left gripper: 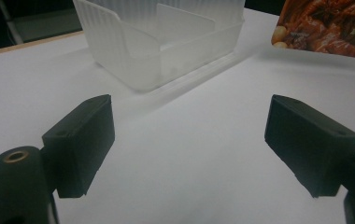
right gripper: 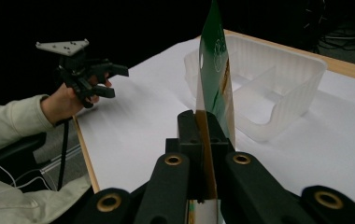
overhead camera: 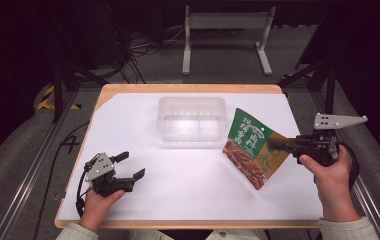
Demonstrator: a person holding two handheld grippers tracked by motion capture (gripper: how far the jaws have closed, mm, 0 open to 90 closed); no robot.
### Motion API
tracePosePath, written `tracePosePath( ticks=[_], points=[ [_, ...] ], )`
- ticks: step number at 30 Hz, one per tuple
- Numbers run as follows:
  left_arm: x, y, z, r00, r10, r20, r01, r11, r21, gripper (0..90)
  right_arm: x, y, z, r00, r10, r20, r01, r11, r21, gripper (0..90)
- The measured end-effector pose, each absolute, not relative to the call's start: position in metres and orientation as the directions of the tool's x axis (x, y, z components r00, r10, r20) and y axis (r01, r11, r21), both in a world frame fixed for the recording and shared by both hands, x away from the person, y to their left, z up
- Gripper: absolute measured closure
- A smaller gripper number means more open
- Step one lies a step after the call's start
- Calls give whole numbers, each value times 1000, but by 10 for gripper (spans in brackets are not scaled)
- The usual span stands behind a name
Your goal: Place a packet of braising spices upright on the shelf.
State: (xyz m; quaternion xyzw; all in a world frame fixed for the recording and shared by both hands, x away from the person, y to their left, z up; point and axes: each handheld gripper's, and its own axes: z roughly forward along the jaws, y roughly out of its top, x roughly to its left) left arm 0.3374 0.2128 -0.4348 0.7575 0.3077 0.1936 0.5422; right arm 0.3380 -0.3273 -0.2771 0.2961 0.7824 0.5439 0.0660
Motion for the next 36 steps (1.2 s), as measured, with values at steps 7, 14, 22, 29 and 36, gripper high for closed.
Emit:
tracePosePath(
  ticks=[7, 14, 22, 29, 36],
  points=[
    [337, 213, -435, 735, 677, -41, 257, -222, 941, 167, 340, -325, -271, -824, 519, 229, 382, 208, 900, 900],
    [337, 213, -435, 731, 680, -47, 263, -217, 940, 166, 346, -318, -263, -831, 505, 233, 377, 203, 904, 900],
    [335, 216, -435, 727, 685, -44, 262, -218, 940, 164, 358, -304, -249, -844, 483, 234, 368, 204, 907, 900],
    [333, 220, -435, 721, 691, -39, 260, -218, 941, 161, 373, -291, -241, -854, 458, 248, 369, 197, 908, 900],
    [334, 218, -435, 723, 690, -46, 265, -216, 940, 156, 387, -277, -234, -856, 450, 254, 369, 189, 910, 900]
  ],
)
